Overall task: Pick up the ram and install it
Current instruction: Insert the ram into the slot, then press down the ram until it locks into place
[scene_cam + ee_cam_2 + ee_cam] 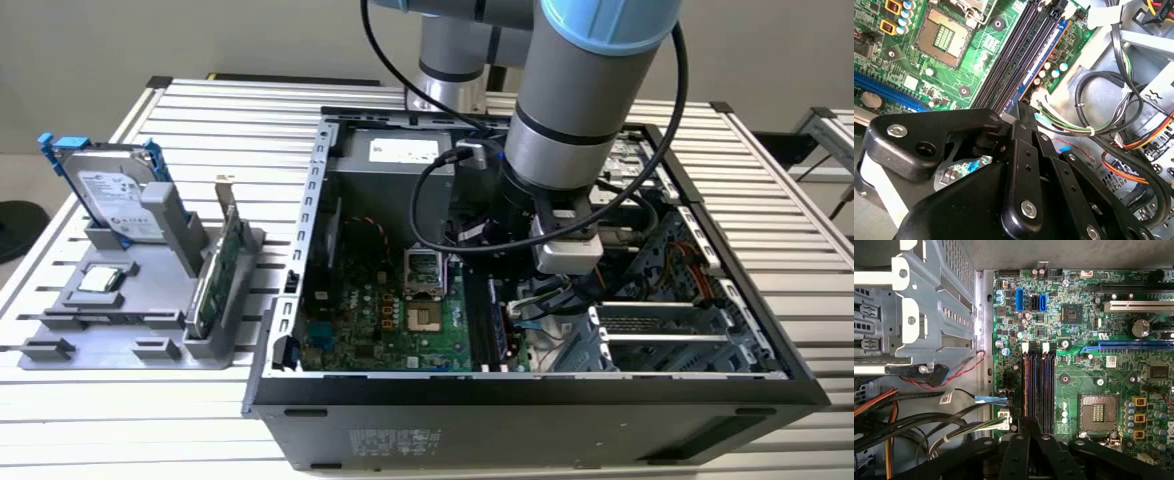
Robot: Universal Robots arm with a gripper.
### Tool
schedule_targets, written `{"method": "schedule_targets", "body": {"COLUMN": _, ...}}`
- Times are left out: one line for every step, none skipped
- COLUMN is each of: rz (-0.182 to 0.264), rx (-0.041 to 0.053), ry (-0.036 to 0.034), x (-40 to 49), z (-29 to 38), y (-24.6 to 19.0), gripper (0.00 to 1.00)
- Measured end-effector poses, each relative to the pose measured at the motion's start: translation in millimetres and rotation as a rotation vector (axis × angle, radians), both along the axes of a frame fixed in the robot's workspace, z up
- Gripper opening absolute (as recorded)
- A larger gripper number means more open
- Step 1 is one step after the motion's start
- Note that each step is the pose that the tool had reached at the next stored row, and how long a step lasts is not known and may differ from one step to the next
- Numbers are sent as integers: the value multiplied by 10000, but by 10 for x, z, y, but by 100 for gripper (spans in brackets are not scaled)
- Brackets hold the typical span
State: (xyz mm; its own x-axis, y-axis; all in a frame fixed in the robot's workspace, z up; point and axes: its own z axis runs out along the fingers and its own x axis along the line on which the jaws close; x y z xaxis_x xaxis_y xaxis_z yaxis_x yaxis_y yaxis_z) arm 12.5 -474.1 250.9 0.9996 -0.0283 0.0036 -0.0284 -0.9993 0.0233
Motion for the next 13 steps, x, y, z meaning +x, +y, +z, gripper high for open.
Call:
{"method": "schedule_targets", "body": {"rz": 0, "rx": 0, "ry": 0, "x": 0, "z": 0, "y": 0, "gripper": 0}}
{"method": "schedule_targets", "body": {"rz": 0, "rx": 0, "ry": 0, "x": 0, "z": 1, "y": 0, "gripper": 0}}
{"method": "schedule_targets", "body": {"rz": -2, "rx": -1, "ry": 0, "x": -1, "z": 5, "y": 0, "gripper": 0}}
{"method": "schedule_targets", "body": {"rz": 0, "rx": -1, "ry": 0, "x": -1, "z": 9, "y": 0, "gripper": 0}}
{"method": "schedule_targets", "body": {"rz": 0, "rx": -1, "ry": 0, "x": -1, "z": 9, "y": 0, "gripper": 0}}
{"method": "schedule_targets", "body": {"rz": -1, "rx": -1, "ry": 0, "x": -1, "z": 10, "y": 0, "gripper": 0}}
{"method": "schedule_targets", "body": {"rz": -1, "rx": -1, "ry": 0, "x": -1, "z": 10, "y": 0, "gripper": 0}}
{"method": "schedule_targets", "body": {"rz": -1, "rx": -1, "ry": 0, "x": -1, "z": 10, "y": 0, "gripper": 0}}
{"method": "schedule_targets", "body": {"rz": 0, "rx": -1, "ry": 0, "x": -1, "z": 13, "y": 0, "gripper": 0}}
{"method": "schedule_targets", "body": {"rz": 0, "rx": -1, "ry": 0, "x": -1, "z": 17, "y": 0, "gripper": 0}}
{"method": "schedule_targets", "body": {"rz": 0, "rx": -1, "ry": 0, "x": -1, "z": 17, "y": 0, "gripper": 0}}
{"method": "schedule_targets", "body": {"rz": 0, "rx": -1, "ry": 0, "x": -1, "z": 17, "y": 0, "gripper": 0}}
{"method": "schedule_targets", "body": {"rz": 0, "rx": 0, "ry": 0, "x": -1, "z": 17, "y": 0, "gripper": 0}}
